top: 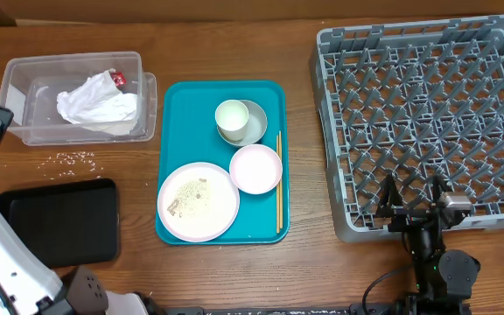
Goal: Sort waste into correct bins and load items into the dishwasher
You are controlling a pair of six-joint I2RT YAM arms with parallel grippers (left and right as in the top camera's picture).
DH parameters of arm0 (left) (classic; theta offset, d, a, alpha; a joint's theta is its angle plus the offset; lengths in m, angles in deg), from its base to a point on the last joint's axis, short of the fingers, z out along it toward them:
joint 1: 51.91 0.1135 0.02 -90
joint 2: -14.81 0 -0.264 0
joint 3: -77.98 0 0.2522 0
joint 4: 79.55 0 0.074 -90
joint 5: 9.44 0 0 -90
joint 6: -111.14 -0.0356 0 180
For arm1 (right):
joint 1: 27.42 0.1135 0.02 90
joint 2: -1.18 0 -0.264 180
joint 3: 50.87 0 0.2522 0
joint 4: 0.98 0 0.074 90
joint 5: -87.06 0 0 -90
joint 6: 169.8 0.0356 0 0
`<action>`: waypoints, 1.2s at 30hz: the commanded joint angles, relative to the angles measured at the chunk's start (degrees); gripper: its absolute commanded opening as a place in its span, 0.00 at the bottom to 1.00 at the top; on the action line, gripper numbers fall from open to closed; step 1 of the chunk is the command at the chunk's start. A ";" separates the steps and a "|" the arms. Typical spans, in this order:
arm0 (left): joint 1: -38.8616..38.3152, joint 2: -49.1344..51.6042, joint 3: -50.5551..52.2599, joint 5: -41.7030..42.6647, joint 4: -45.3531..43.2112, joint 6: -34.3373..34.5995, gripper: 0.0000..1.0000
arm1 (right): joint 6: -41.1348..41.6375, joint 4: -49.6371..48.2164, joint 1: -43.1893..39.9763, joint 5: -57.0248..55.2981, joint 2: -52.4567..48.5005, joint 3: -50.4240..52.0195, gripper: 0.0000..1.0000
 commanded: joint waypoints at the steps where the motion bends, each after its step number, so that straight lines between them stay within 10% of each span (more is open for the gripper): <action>1: -0.04 2.49 0.24 0.83 0.31 1.16 1.00 | 14.27 -2.49 -0.20 15.74 0.57 0.61 1.00; 7: -0.04 6.27 0.26 0.85 0.28 1.18 1.00 | 44.26 -3.58 -0.20 34.03 0.57 0.61 1.00; 18: -0.04 9.60 0.26 0.87 0.28 1.18 1.00 | 52.48 -29.27 -0.20 31.01 0.39 -3.93 1.00; 36: -0.04 9.88 0.26 0.85 0.28 1.20 1.00 | 10.56 21.51 4.44 39.58 -41.68 -53.90 0.99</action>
